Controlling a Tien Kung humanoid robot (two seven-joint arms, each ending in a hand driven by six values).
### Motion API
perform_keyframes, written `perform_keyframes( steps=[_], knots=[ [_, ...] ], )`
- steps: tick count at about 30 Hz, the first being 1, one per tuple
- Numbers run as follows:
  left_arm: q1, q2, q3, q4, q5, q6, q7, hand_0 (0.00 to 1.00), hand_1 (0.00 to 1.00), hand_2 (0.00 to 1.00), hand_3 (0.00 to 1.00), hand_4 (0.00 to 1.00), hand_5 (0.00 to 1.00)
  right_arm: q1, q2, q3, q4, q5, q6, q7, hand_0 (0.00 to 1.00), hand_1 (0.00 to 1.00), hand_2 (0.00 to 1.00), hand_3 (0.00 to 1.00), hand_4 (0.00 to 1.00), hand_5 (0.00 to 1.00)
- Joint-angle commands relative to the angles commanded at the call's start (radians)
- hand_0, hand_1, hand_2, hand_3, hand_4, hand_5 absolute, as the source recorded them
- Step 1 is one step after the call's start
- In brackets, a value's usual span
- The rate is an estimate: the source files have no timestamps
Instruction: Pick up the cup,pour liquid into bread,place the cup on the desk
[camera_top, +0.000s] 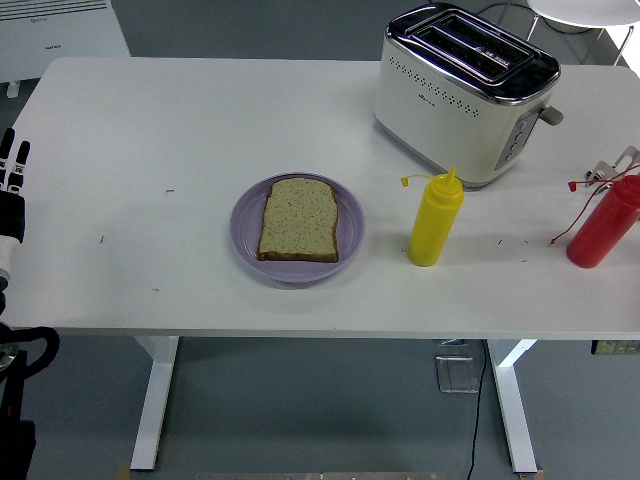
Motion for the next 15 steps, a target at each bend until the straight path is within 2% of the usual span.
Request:
perform_keyframes(
  steps=[15],
  knots=[
    [-0.002, 0.000, 0.000, 0.000, -0.002, 0.003, -0.001, 0.808, 0.746, 0.738, 0.729, 0.480, 0.998, 0.002, 0.003, 0.004, 0.000, 0.001, -0.005, 0.000, 0.798, 0.709, 0.735, 0.737, 0.568, 0.421]
  ],
)
